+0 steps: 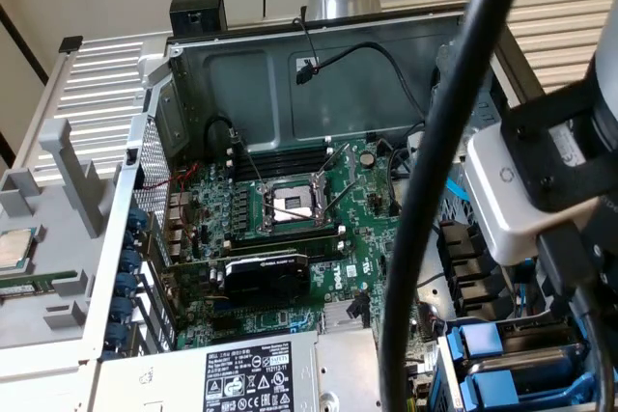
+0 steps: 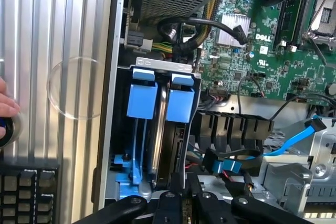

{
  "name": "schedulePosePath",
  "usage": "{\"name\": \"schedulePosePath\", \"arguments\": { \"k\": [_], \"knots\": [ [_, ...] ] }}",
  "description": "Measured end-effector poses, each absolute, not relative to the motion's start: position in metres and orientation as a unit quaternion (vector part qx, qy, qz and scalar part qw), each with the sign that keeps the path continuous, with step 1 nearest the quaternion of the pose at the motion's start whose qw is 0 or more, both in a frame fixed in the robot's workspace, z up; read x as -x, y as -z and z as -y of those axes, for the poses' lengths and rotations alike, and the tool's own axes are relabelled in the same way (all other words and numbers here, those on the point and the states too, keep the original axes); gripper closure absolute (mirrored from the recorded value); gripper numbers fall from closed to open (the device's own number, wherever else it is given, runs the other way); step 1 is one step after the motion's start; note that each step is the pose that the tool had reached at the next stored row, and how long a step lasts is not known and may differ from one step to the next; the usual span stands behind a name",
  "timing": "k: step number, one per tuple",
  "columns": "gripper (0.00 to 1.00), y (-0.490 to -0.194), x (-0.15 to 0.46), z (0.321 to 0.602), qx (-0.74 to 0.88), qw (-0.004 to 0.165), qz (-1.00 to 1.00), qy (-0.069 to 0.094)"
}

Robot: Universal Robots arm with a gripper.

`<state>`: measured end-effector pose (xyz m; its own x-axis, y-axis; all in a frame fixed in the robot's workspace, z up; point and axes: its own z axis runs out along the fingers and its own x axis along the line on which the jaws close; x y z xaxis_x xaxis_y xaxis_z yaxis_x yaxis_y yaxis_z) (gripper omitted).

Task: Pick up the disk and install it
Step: 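Insert the first disk wire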

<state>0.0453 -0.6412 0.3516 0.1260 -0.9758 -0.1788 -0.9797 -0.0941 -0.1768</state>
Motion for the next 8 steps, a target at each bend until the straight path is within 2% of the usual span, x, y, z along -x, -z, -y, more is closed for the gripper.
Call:
{"name": "schedulePosePath", "arguments": {
  "k": [8],
  "knots": [
    [0.83,-0.354,-0.045,0.628,0.742,0.104,-0.662,0.003]
  ]
}}
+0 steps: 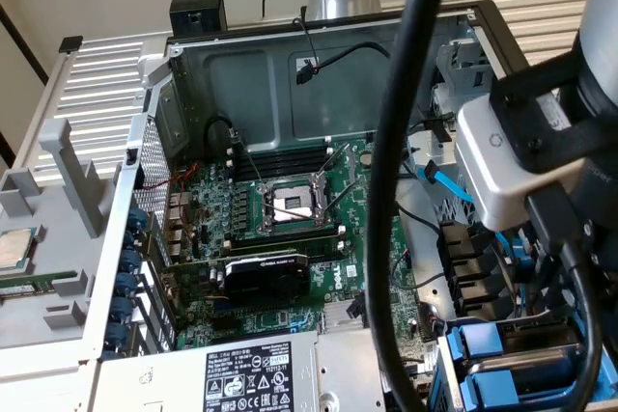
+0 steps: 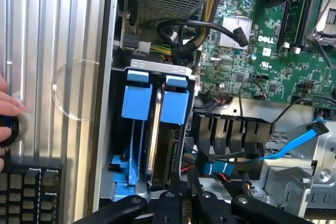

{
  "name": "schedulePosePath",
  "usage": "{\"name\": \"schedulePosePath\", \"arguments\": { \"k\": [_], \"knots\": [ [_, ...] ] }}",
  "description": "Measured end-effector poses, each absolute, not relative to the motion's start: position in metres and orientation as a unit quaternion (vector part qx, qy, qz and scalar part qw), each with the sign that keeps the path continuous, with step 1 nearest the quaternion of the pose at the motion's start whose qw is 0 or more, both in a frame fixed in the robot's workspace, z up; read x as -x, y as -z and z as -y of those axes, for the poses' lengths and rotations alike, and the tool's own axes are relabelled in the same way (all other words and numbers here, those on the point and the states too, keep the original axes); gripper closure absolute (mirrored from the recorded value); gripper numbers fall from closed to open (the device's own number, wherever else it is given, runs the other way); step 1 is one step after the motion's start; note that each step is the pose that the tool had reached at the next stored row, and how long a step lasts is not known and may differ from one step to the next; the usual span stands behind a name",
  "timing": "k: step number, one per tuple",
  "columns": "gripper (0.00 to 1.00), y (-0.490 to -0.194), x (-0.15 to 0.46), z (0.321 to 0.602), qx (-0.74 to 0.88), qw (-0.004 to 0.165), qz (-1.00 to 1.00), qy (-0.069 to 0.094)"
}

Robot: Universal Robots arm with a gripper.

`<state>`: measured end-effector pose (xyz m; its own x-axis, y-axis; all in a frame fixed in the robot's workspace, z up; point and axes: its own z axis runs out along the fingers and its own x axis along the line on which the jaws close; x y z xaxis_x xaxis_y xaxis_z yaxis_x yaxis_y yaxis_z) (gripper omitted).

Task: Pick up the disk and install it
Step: 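Insert the first disk wire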

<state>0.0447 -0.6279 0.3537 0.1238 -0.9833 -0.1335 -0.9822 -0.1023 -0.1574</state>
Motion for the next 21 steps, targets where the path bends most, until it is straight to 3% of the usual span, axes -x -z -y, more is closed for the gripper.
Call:
{"name": "schedulePosePath", "arguments": {
  "k": [11,17,21],
  "knots": [
    [0.83,-0.354,-0.045,0.621,0.743,0.051,-0.667,-0.026],
    [0.83,-0.354,-0.045,0.617,0.744,0.021,-0.667,-0.008],
    [0.83,-0.354,-0.045,0.614,0.745,0.01,-0.668,0.001]
  ]
}}
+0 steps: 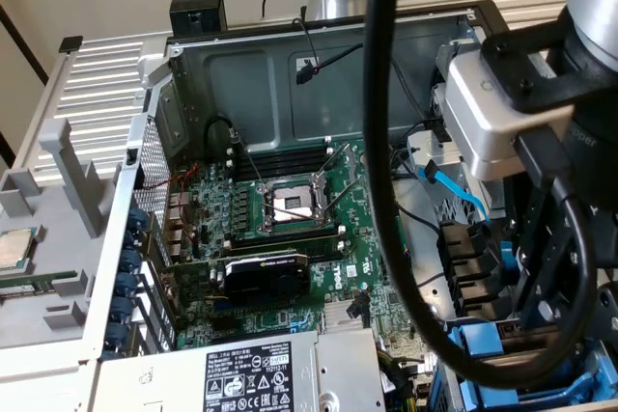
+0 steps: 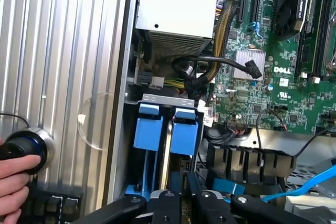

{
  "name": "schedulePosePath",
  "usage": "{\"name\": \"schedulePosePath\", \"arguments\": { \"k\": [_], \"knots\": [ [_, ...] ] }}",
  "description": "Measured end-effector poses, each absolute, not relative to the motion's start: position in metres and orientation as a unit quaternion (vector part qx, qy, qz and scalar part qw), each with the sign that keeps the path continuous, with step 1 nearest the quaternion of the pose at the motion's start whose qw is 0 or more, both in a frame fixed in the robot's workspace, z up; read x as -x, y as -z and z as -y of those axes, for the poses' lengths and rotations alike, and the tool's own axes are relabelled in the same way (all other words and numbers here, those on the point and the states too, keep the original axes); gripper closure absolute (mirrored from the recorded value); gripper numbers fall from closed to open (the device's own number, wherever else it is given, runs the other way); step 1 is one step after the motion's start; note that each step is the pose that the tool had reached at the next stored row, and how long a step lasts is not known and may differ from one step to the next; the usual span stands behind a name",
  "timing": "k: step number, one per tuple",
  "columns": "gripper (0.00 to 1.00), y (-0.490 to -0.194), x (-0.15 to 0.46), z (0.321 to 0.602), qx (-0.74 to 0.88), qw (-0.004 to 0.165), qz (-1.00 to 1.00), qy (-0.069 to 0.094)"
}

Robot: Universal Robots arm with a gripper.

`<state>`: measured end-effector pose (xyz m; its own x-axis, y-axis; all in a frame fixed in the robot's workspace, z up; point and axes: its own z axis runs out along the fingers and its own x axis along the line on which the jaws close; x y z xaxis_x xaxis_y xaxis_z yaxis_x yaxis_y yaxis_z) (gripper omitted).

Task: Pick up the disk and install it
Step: 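Insert the first disk wire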

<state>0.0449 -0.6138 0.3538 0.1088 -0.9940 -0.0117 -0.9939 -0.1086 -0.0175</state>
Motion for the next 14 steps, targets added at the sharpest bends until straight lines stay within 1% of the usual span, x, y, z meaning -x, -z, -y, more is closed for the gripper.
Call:
{"name": "schedulePosePath", "arguments": {
  "k": [4,10,14],
  "knots": [
    [0.83,-0.3538,-0.0464,0.6119,0.744,0.005,-0.668,0.003],
    [0.83,-0.3538,-0.0515,0.6098,0.744,0.001,-0.668,0.002],
    [0.83,-0.3538,-0.054,0.6087,0.745,-0.005,-0.668,-0.001]
  ]
}}
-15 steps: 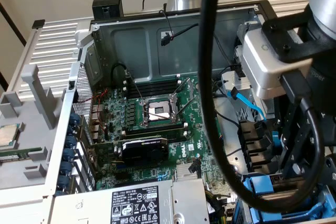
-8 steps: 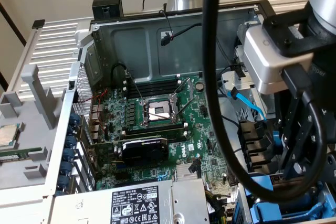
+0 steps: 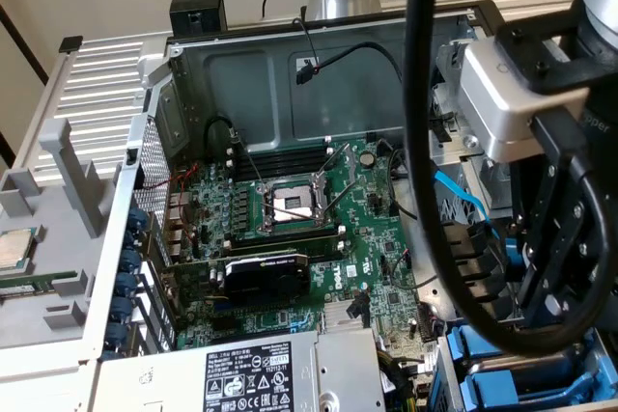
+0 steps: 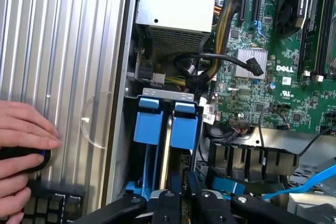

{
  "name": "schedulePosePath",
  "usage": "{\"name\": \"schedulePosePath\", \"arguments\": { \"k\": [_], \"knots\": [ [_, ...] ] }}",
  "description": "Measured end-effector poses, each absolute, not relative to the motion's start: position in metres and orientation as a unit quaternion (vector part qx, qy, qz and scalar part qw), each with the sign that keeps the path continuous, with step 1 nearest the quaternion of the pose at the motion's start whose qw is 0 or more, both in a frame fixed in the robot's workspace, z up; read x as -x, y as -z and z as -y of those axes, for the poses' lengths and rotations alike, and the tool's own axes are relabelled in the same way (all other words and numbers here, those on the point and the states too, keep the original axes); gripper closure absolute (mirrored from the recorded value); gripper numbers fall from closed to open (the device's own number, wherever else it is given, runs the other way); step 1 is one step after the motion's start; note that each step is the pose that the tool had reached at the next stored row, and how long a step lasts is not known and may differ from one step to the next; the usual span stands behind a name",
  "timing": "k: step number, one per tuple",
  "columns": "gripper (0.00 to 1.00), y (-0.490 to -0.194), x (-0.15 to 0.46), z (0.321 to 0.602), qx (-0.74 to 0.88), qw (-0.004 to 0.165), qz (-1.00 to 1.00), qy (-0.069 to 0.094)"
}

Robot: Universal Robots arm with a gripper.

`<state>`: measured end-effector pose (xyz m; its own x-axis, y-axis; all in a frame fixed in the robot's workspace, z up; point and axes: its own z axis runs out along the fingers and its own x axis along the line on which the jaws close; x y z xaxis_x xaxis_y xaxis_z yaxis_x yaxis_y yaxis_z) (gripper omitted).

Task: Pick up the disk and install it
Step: 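Insert the first disk wire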

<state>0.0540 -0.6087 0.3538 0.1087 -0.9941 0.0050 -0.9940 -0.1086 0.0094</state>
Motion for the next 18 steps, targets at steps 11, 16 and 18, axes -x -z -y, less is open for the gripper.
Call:
{"name": "schedulePosePath", "arguments": {
  "k": [11,16,18],
  "knots": [
    [0.83,-0.3538,-0.0573,0.6019,-0.743,0.014,0.669,-0.004],
    [0.83,-0.3537,-0.0599,0.601,-0.738,0.014,0.675,-0.004],
    [0.83,-0.3535,-0.0602,0.6007,-0.734,0.014,0.679,-0.004]
  ]
}}
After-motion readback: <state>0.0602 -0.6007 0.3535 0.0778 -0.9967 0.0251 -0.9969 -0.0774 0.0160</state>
